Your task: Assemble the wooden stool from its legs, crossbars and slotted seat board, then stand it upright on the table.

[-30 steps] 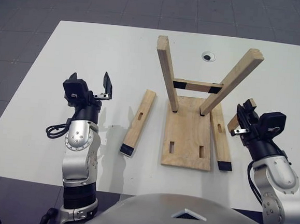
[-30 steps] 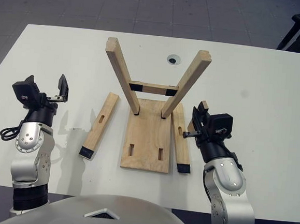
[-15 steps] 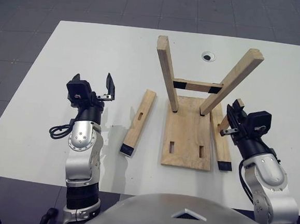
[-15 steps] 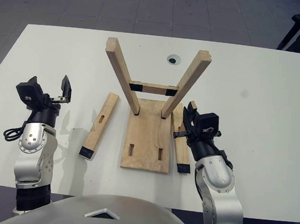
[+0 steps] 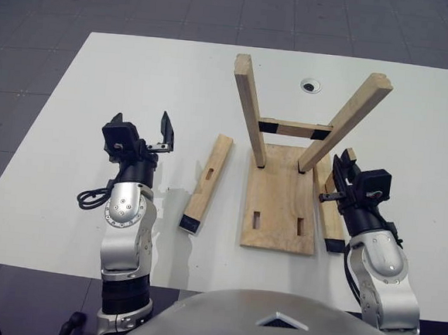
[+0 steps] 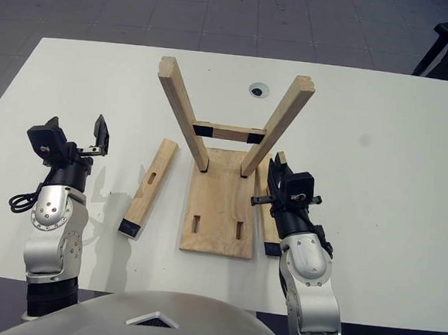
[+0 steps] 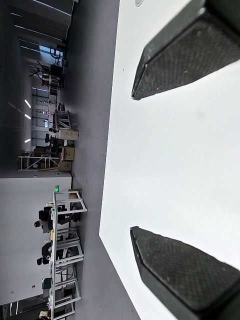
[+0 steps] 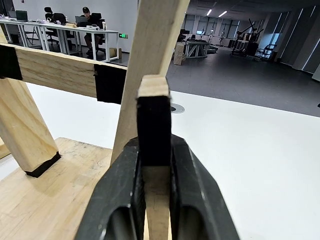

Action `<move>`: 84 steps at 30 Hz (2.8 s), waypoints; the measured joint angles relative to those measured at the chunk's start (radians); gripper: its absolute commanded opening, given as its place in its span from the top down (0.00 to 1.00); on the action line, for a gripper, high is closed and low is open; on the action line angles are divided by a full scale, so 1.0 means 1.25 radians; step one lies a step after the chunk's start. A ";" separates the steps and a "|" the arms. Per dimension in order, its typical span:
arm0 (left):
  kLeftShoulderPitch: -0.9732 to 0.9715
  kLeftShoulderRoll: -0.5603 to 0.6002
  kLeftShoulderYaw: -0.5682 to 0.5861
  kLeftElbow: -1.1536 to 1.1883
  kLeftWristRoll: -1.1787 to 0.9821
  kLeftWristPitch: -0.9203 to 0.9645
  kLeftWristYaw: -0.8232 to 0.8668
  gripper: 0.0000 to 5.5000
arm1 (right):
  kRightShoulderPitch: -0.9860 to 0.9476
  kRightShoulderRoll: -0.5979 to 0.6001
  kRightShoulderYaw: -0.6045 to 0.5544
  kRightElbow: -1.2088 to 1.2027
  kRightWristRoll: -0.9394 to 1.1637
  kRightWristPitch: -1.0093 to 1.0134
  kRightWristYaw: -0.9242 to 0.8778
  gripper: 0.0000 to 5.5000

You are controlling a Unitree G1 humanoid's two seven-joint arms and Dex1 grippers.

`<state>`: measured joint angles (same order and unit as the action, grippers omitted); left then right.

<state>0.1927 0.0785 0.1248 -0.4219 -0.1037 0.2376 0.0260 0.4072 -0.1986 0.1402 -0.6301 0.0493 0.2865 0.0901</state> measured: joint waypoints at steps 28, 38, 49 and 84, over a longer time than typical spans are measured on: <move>0.013 -0.009 0.000 -0.003 0.000 0.000 0.000 0.15 | 0.048 -0.008 -0.009 -0.022 -0.051 -0.006 0.005 0.93; 0.028 -0.012 -0.009 -0.013 -0.001 0.001 0.000 0.15 | 0.084 0.042 0.033 0.114 -0.132 -0.238 -0.084 0.93; 0.040 -0.012 -0.009 -0.019 -0.001 0.009 -0.001 0.15 | 0.013 0.057 -0.084 0.170 -0.122 -0.215 -0.108 0.93; 0.040 -0.011 -0.004 -0.019 -0.001 0.017 -0.003 0.15 | -0.035 0.054 -0.207 0.116 -0.092 -0.084 -0.084 0.74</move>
<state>0.2424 0.0647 0.1202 -0.4454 -0.1048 0.2591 0.0220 0.3637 -0.1316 -0.1186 -0.4848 -0.0658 0.1812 -0.0146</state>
